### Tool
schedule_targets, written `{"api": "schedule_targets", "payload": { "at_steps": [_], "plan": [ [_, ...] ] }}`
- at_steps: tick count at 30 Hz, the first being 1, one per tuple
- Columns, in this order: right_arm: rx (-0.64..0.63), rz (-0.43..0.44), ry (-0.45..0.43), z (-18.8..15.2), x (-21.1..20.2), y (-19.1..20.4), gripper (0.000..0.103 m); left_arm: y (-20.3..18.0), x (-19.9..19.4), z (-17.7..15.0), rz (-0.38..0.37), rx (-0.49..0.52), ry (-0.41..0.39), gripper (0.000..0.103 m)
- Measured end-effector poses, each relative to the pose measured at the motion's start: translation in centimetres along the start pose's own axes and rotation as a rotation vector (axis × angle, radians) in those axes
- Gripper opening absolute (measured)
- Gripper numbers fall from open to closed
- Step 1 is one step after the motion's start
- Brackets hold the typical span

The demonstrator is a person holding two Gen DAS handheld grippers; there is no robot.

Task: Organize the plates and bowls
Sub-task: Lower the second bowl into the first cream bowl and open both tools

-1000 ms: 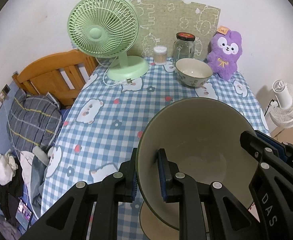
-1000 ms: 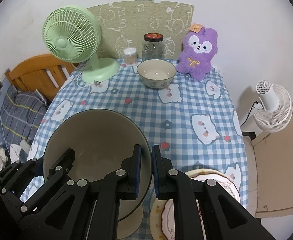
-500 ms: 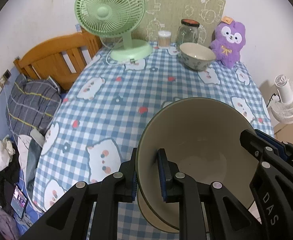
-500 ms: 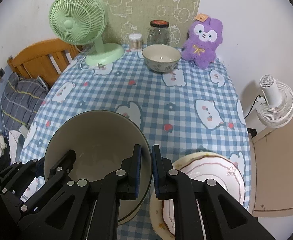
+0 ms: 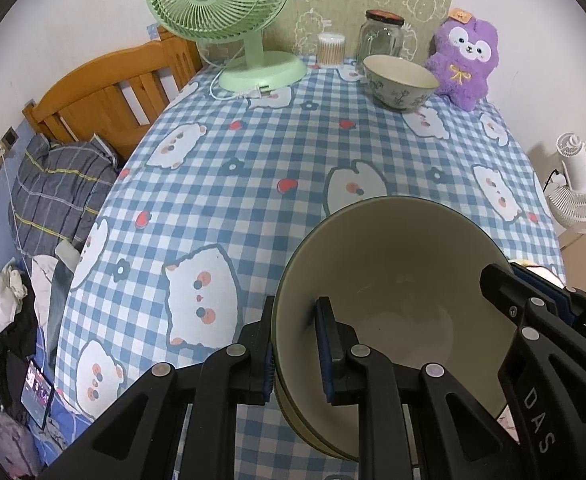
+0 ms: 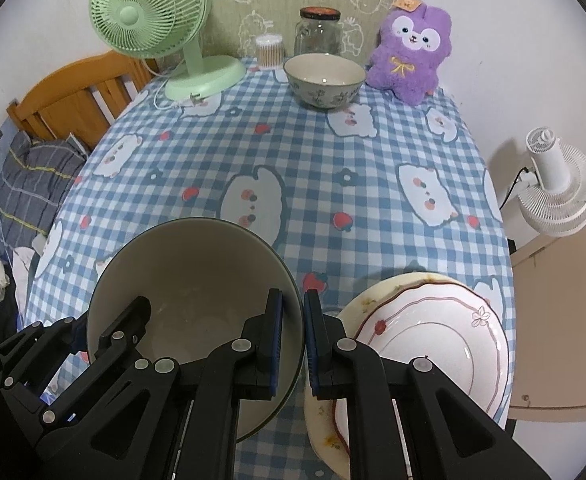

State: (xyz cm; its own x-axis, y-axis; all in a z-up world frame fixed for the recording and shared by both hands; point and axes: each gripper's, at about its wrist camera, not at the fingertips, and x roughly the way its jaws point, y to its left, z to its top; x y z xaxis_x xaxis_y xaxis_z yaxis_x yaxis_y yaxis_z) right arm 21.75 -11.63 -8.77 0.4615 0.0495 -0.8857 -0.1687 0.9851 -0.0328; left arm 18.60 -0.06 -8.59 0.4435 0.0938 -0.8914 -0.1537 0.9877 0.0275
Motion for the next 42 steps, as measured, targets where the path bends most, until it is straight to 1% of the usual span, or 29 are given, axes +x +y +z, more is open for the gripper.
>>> {"api": "schedule_targets", "payload": {
  "at_steps": [7,13,22,25,30,34,35,37,40,42],
  "plan": [
    [0.002,0.003,0.029,-0.5,1.0,0.3,0.014,0.2,0.9,-0.5,0.009,-0.002,0.028,0.016],
    [0.01,0.003,0.043,-0.7,1.6,0.5,0.014,0.4,1.5,-0.7,0.011,0.001,0.035,0.016],
    [0.037,-0.008,0.073,-1.3,2.6,0.6,0.014,0.8,2.6,-1.1,-0.011,0.008,0.07,0.016],
    [0.059,-0.007,0.085,-1.6,2.8,0.5,0.014,0.8,2.8,-1.3,-0.018,0.021,0.07,0.016],
    [0.067,-0.021,0.076,-1.7,2.7,0.7,0.014,0.8,2.8,-1.3,-0.024,0.038,0.061,0.016],
    [0.094,-0.016,0.079,-1.7,2.7,0.6,0.014,1.0,2.9,-1.2,-0.045,0.037,0.066,0.016],
    [0.11,-0.007,0.081,-1.7,2.7,0.4,0.015,1.0,2.9,-1.2,-0.053,0.04,0.068,0.017],
    [0.155,0.017,0.084,-1.8,2.7,-0.2,0.015,0.9,2.8,-1.3,-0.065,0.053,0.072,0.025],
    [0.18,0.035,0.1,-1.8,2.8,-0.5,0.017,0.6,2.5,-1.3,-0.08,0.069,0.063,0.033],
    [0.187,0.048,0.113,-1.8,2.8,-0.6,0.027,0.4,2.1,-1.1,-0.074,0.076,0.045,0.039]
  ]
}}
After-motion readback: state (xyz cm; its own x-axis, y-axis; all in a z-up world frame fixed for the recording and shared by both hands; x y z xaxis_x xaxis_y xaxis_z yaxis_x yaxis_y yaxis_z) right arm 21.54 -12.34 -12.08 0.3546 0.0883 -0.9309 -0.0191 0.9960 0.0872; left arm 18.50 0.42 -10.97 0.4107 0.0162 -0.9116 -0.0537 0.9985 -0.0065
